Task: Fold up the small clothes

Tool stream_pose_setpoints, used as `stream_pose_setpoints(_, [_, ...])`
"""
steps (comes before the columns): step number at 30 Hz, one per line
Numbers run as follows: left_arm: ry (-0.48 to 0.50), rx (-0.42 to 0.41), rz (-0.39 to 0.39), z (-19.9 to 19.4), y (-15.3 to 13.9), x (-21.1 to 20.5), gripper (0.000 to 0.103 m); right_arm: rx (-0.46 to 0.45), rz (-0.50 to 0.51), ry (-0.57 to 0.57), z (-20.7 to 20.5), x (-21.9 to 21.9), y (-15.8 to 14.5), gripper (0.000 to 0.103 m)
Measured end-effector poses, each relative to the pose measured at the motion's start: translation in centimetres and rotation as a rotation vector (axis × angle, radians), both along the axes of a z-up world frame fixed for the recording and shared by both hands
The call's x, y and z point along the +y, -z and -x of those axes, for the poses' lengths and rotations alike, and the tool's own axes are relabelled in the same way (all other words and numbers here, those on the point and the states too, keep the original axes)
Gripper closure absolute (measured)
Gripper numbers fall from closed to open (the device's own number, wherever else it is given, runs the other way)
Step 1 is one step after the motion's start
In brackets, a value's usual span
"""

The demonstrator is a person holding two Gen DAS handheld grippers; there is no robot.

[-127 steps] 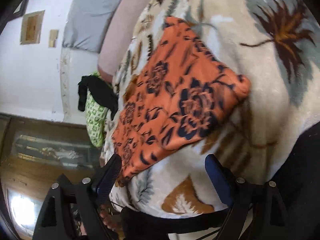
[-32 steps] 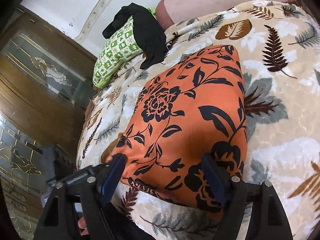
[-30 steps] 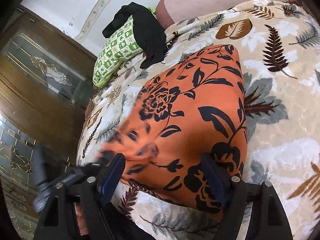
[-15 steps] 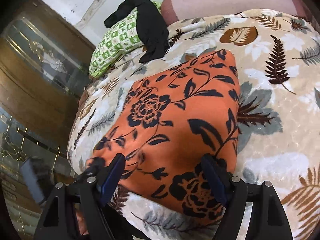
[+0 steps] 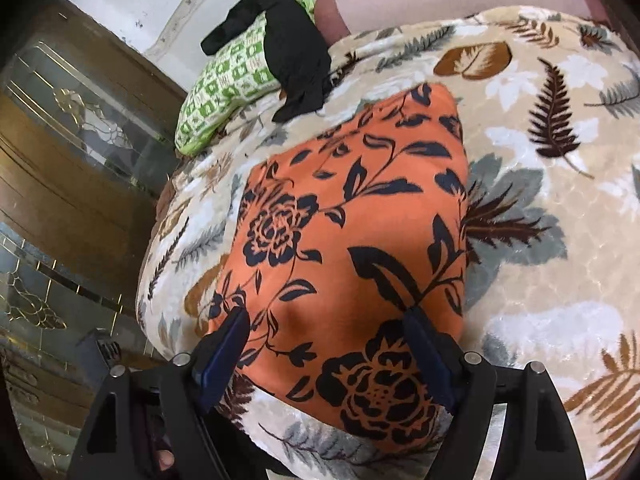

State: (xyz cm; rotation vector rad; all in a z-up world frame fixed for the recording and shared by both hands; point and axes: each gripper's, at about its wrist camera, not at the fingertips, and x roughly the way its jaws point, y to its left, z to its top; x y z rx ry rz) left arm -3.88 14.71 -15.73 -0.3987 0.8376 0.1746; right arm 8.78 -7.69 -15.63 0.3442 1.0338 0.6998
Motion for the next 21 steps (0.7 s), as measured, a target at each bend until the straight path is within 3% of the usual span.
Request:
stream_pose_setpoints(3, [0.0, 0.017, -0.015, -0.1, -0.2, -0.4, 0.083, 0.044, -0.068, -0.001, -0.8, -0.3, 0.7, 0.015])
stream_pose_setpoints(6, [-0.001, 0.022, -0.063, 0.9, -2.1, -0.8, 0.083, 0.091, -0.101, -0.009, -1.1, -0.2, 2.1, 0.015])
stream_pose_setpoints(9, [0.011, -0.074, -0.137, 1.7, -5.9, -1.6, 0.083, 0.06, -0.1, -0.031, -0.5, 0.3, 2.3, 0.011])
stream_pose_setpoints(12, [0.065, -0.147, -0.164, 0.0, -8.9, -2.5, 0.071, 0.054, -0.122, -0.035, -0.4, 0.2, 2.4, 0.009])
stream_pose_setpoints(15, [0.155, -0.145, -0.152, -4.3, -9.6, -3.3, 0.068, 0.068, -0.166, -0.029, -0.3, -0.5, 2.7, 0.009])
stream_pose_setpoints(17, [0.213, -0.093, -0.138, -8.0, -8.7, -3.8, 0.068, 0.074, -0.187, -0.027, -0.1, -0.9, 2.9, 0.009])
stream_pose_setpoints(18, [0.228, -0.028, -0.139, -10.4, -7.2, -3.7, 0.067, 0.074, -0.194, -0.027, 0.0, -1.0, 2.9, 0.009])
stream_pose_setpoints(20, [0.156, 0.158, -0.222, -13.5, -3.4, -2.6, 0.069, 0.072, -0.192, -0.036, 0.3, -1.3, 2.9, 0.009])
stream_pose_setpoints(21, [0.129, 0.201, -0.182, -14.1, -1.6, -1.3, 0.064, 0.07, -0.19, -0.043, 0.4, -1.4, 2.6, 0.009])
